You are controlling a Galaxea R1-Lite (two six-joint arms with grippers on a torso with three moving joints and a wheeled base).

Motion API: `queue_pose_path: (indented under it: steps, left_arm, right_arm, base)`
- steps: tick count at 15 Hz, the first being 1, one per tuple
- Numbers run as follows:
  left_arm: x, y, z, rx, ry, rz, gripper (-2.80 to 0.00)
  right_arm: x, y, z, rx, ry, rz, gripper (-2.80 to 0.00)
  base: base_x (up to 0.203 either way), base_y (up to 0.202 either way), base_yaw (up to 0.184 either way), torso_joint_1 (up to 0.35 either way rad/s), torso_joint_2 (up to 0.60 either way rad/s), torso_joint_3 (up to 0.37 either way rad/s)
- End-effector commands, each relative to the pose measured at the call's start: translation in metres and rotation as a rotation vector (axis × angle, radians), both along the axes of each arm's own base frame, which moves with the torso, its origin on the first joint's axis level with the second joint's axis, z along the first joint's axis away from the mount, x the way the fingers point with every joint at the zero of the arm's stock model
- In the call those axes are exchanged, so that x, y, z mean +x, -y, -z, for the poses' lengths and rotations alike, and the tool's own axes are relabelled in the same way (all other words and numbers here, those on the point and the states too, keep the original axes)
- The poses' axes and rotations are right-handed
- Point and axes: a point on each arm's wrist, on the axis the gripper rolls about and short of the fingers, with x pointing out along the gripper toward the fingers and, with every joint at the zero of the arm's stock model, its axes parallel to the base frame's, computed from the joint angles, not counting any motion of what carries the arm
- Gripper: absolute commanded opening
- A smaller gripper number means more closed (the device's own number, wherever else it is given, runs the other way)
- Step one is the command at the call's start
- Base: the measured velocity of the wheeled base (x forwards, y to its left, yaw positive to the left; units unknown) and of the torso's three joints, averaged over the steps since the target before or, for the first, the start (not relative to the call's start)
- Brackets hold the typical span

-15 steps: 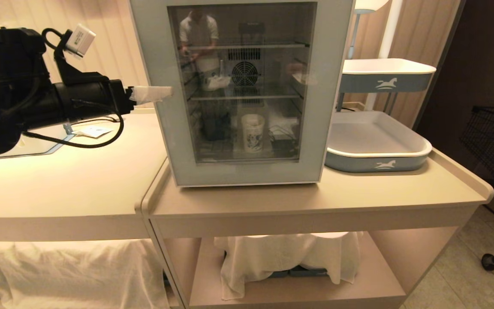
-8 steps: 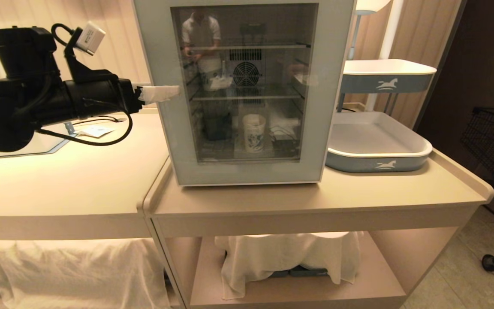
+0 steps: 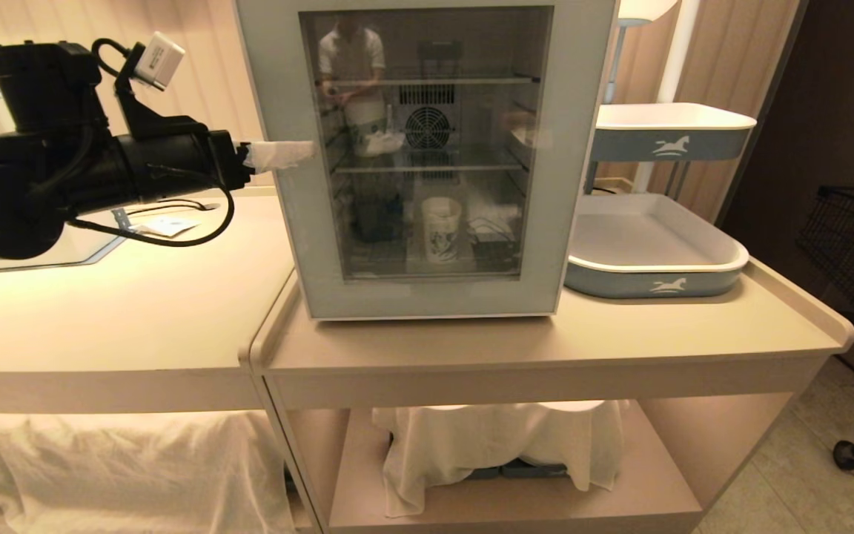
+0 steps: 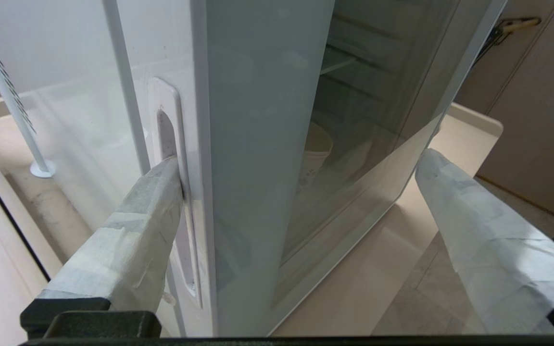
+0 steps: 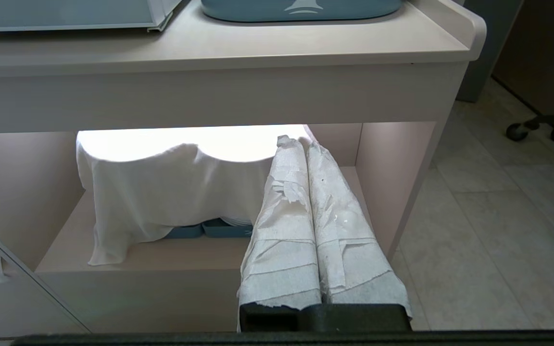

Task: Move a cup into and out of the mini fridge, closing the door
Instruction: Open the freezer door

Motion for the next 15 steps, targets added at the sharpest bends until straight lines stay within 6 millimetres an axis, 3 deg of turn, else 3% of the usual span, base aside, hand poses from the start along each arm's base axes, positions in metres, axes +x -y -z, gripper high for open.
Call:
queue_pose_path:
  steps: [1, 12, 15]
  left_arm:
    - [-0.012, 0.001, -0.007, -0.017, 0.000, 0.023, 0.00]
    - [-0.072, -0.003, -0.009, -0.028, -0.032, 0.053, 0.00]
    - [-0.103, -0.005, -0.009, -0.024, -0.071, 0.060, 0.00]
  right_arm:
    - [0.000, 0.000, 0.000, 0.000, 0.001, -0.001, -2.80]
    - [0.000, 0.000, 0.000, 0.000, 0.001, -0.001, -2.80]
    - [0.000, 0.000, 0.000, 0.000, 0.001, -0.001, -2.80]
  base:
    - [0.000, 0.000, 0.000, 0.000, 0.00, 0.000]
    - [0.000, 0.000, 0.000, 0.000, 0.00, 0.000]
    - [0.000, 0.000, 0.000, 0.000, 0.00, 0.000]
